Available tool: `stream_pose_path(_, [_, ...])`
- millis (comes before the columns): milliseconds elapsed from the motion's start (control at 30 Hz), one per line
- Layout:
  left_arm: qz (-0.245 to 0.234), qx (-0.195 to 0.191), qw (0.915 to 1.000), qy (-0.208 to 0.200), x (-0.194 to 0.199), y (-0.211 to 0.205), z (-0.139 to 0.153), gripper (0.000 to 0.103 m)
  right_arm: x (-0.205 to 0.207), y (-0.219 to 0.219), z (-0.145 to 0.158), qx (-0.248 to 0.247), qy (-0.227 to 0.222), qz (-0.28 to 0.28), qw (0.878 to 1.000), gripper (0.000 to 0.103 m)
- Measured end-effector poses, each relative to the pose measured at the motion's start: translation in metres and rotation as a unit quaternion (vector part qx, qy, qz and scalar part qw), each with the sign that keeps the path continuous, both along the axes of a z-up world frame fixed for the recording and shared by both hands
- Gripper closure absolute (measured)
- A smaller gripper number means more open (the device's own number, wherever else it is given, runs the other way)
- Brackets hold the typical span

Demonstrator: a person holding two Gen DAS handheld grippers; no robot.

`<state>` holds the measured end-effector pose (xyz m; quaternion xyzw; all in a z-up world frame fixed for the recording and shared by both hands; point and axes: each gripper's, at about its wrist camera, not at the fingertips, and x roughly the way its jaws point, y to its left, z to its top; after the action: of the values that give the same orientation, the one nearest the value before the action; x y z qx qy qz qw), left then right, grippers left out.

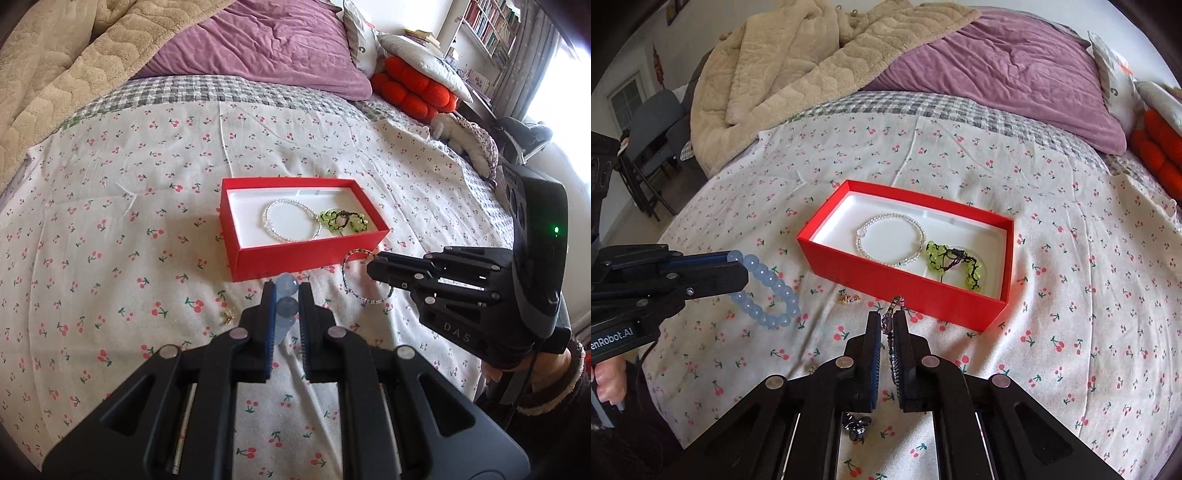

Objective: Organize jewelry
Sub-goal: 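Carry both bracelets into the red box and open both tools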

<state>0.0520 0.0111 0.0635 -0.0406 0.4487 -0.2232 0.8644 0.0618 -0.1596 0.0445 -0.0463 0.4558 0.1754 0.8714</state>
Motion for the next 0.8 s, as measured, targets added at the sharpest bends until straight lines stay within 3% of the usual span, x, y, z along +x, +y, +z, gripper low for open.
stream_pose_path(500, [-0.013, -0.059, 0.9969, -0.051, 0.026, -0.036, 0.036, 0.09, 0.024, -0.028, 0.045, 0.052, -0.04, -0.05, 0.997, 0.096])
stream_pose_path(800, [-0.012, -0.092, 0.9951, -0.034, 0.058, -0.06, 0.02, 0.09, 0.047, -0.044, 0.039, 0.069, -0.037, -0.082, 0.994, 0.096])
